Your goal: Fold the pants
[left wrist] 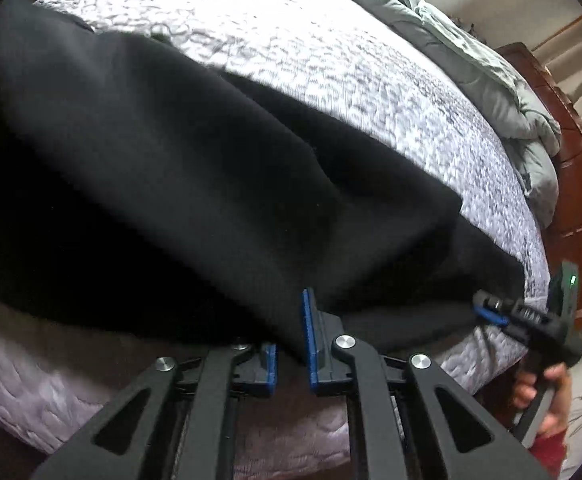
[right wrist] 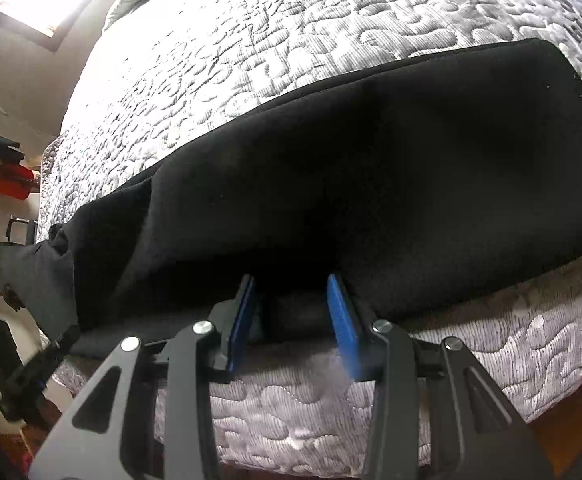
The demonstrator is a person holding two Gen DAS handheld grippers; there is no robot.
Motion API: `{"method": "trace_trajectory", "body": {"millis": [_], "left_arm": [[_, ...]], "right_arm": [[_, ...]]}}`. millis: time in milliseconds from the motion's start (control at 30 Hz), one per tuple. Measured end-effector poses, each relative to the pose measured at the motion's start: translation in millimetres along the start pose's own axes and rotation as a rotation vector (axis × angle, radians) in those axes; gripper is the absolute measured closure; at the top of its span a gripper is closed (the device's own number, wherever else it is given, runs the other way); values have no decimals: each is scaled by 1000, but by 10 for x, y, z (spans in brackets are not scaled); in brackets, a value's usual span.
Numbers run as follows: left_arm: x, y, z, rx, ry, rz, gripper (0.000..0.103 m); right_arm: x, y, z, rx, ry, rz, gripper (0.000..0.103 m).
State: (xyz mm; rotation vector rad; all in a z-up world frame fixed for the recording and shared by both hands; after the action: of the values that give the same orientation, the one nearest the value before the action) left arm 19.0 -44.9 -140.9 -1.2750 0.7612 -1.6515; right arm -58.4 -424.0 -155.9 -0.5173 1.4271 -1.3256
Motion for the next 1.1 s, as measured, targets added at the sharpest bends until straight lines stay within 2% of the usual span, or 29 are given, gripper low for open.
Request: {"method": "trace_trajectory", "body": {"millis": [100, 200, 333, 500, 567, 600, 767, 900, 1100], "left_arm": [[-29, 13, -6, 7, -9, -6, 92], [-61, 18, 2, 11, -3, -6, 92], [-137, 2, -28, 12, -14, -20, 92], [-152, 0, -15, -2, -16, -24, 92], [-174, 1, 15, -16, -22, -39, 88], [-194, -20, 30, -24, -32, -52, 83], [-548, -248, 143, 15, -142, -60, 69], [-1022, -463, 233, 63, -246, -54, 61], [-1435, -597, 372, 77, -301, -59, 55]], "right_arm": [[-72, -17, -8, -5, -32, -44, 63], [-285, -69, -34, -5, -82, -100, 49], [-746, -129, -129, 4, -204, -67, 50], [-1233, 86, -337, -79, -328, -62, 51], [-1265, 245, -403, -105, -332, -115, 51], [-1292, 288, -422, -103, -335, -125, 50], [-1236, 348, -421, -106, -320, -106, 50], [-1163, 309, -424, -104, -319, -97, 49], [-1186, 354, -420, -99, -321, -114, 48]]}}
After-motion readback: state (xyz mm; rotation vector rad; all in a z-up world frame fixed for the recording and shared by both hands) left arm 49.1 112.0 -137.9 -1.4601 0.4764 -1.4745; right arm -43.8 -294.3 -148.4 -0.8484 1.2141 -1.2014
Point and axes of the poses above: each gripper's, at about its wrist camera, not at the fingertips, and y roughly the way its jaws point, x to its right, z to its top, the point moved 3 cm from there along y, roughly the way its jaws point
